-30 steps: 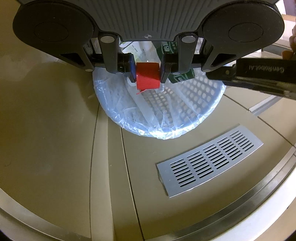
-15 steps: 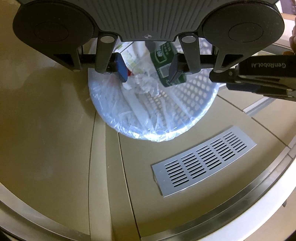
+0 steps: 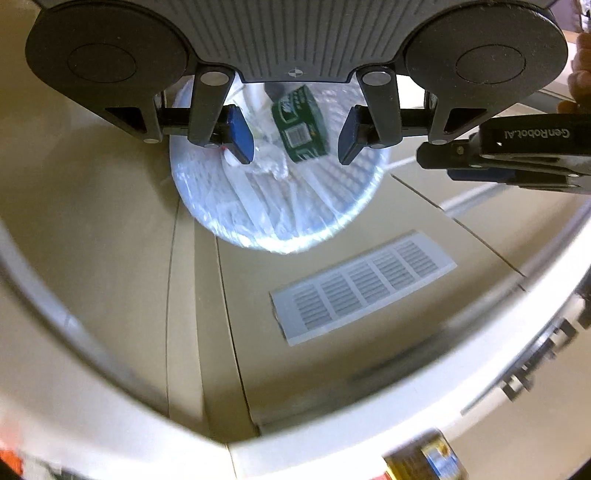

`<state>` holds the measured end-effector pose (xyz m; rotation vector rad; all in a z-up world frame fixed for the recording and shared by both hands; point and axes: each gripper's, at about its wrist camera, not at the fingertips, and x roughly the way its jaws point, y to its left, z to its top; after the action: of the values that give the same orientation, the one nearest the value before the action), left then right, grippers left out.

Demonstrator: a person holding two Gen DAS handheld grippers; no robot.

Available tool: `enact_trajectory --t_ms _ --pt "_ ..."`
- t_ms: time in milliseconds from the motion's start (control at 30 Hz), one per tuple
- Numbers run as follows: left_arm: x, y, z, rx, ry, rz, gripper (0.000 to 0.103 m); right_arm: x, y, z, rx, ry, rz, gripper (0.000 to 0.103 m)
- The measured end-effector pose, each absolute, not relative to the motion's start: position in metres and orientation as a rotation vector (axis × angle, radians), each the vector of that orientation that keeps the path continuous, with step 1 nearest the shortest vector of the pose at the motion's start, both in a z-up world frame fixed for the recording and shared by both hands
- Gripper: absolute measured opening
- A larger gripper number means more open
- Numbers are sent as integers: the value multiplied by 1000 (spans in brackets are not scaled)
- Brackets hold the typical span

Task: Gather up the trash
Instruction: 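Raise both tools back toward the counter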

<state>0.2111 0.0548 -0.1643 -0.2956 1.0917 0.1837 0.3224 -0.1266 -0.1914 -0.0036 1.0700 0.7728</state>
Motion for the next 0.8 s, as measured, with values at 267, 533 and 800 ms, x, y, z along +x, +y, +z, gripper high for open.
enact_trajectory --t_ms 267,533,800 --pt "201 41 -109 -275 963 193 38 316 -143 -130 43 952 858 54" --pt "201 28 -63 -242 819 228 40 318 -178 -81 58 796 852 59" --pt "207 31 -33 -214 732 294 40 348 -218 -54 17 672 760 61"
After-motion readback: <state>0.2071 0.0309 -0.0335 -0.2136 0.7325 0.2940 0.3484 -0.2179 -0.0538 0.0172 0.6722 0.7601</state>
